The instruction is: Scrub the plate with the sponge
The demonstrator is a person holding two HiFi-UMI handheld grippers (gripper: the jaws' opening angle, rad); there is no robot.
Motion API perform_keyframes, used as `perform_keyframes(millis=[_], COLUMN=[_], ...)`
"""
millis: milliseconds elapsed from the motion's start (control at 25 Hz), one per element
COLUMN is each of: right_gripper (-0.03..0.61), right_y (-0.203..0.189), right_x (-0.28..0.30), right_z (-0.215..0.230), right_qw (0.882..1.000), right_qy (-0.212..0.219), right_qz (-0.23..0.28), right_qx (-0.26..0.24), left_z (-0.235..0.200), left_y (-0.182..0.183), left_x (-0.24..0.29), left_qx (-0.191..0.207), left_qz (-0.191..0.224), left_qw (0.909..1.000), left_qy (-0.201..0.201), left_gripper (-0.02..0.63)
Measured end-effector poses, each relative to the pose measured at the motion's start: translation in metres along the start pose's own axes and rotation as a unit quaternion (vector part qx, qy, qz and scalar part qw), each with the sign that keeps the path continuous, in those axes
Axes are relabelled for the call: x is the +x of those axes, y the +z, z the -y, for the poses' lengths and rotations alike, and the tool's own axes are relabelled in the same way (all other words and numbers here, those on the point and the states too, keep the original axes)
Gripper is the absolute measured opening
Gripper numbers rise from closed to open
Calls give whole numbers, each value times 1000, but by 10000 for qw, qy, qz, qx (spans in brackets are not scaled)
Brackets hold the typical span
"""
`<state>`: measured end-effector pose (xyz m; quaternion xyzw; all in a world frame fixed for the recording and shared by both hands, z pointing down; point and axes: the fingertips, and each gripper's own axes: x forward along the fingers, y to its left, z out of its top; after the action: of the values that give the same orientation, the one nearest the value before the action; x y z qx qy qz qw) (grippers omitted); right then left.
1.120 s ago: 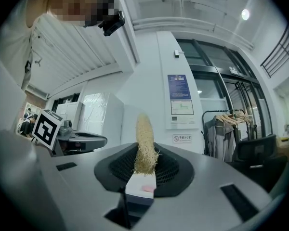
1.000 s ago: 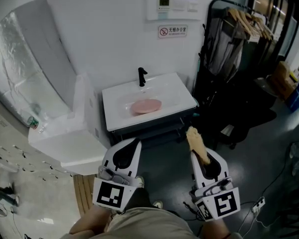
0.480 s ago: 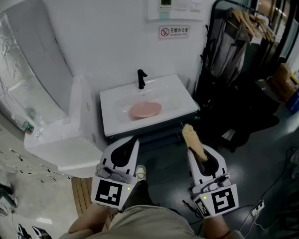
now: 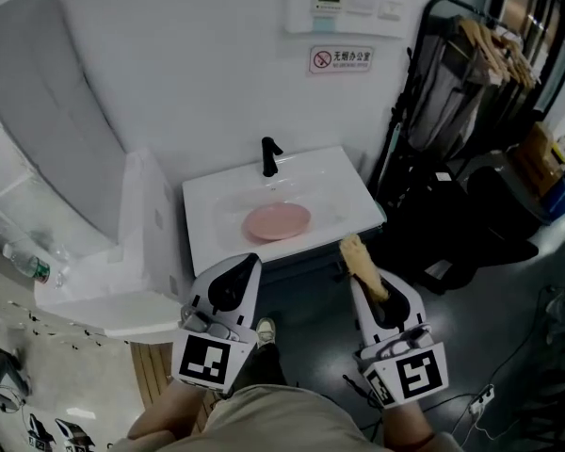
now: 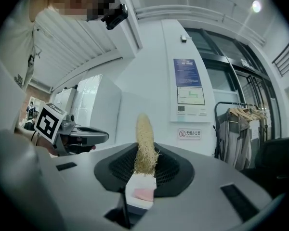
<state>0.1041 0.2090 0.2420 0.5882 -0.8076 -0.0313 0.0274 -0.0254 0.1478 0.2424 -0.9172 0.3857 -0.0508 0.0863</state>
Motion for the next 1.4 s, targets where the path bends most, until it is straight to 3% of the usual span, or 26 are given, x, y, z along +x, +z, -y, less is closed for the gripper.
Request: perform_keyframes(millis=[240, 520, 760, 1000, 1200, 1400], right_gripper=[86, 86, 86, 86, 86, 86], right_y=[-3, -13, -25, -43, -56, -76], right_x=[79, 177, 243, 281, 297, 309], right_z=[12, 20, 22, 23, 26, 32], right_qw=[9998, 9990, 9982, 9967, 9951, 9915], right_qy=[79, 177, 232, 360, 468, 668], right_qz=[-191, -414, -556, -714, -832, -1052], right_qx=[25, 41, 59, 141, 238, 369], left_z=[-63, -137, -189, -213, -219, -223], left_y=[-18, -53, -76, -101, -105, -126], left_x=[48, 103, 136, 152, 161, 172], left_qx=[-106, 42, -161, -218, -620, -646], left_qz=[-164, -447, -495, -663, -516, -820], left_qw=[9998, 9990, 9986, 9975, 9967, 9945], left_qy=[39, 40, 37, 70, -34, 67], left_gripper=[6, 6, 6, 5, 6, 6])
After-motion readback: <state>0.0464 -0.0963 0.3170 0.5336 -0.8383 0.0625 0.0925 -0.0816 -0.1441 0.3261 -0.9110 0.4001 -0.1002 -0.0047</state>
